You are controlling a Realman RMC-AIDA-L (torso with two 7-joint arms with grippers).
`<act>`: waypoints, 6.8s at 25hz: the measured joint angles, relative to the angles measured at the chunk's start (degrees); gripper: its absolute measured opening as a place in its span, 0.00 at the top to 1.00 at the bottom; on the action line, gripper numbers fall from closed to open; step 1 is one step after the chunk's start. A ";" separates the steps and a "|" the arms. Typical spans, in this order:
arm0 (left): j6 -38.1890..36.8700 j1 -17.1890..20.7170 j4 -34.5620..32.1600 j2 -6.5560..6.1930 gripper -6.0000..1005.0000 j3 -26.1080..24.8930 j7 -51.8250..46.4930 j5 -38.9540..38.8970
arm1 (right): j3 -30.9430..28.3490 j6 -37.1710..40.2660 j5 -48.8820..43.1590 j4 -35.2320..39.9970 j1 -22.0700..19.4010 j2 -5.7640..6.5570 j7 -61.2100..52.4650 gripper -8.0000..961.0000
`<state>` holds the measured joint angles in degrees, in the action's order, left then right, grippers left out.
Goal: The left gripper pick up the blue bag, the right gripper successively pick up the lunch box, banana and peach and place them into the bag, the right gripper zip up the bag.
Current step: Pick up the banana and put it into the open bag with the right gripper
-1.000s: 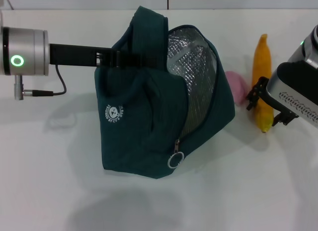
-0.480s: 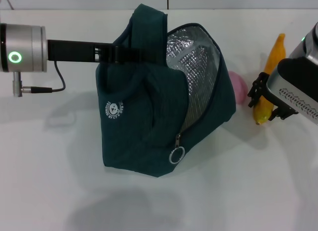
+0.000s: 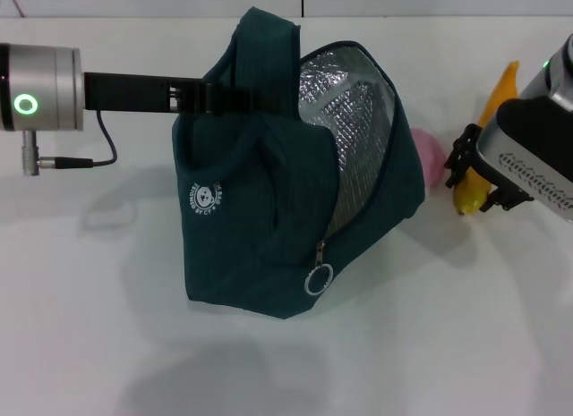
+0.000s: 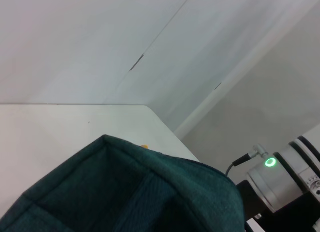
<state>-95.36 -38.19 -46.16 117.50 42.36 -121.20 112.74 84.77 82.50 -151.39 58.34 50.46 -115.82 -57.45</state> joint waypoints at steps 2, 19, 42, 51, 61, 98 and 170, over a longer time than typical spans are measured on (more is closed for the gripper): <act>0.00 -0.07 0.00 0.00 0.95 -0.03 -0.01 0.00 | 0.14 1.48 -0.04 1.18 -0.03 0.00 -1.25 0.52; -0.09 0.12 0.24 -0.25 0.95 -0.56 -0.40 -0.77 | -1.88 8.31 1.46 9.74 -0.59 0.08 -10.00 0.53; -0.45 4.18 0.10 -2.36 0.95 -1.69 -1.05 -5.08 | -10.75 21.06 6.71 20.73 2.06 0.05 -27.11 0.53; -0.52 4.34 0.44 -2.41 0.95 -1.17 -0.71 -2.91 | -17.94 20.97 10.30 21.92 5.05 0.35 -36.60 0.53; -0.72 4.43 0.46 -2.65 0.95 -1.14 -0.40 -2.22 | -26.99 20.90 11.36 20.25 9.63 0.56 -50.48 0.53; -0.41 5.00 0.61 -3.44 0.95 -1.66 -0.90 -7.07 | -39.24 11.08 47.52 -2.29 7.25 5.56 -66.02 0.53; 1.41 5.14 1.95 -3.26 0.96 -1.67 -0.09 -7.45 | -36.33 11.88 62.76 -24.66 -6.23 1.61 -44.02 0.53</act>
<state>-93.95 -33.04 -44.21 114.24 40.69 -121.29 105.30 48.43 94.38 -88.62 33.69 44.23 -114.21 -101.47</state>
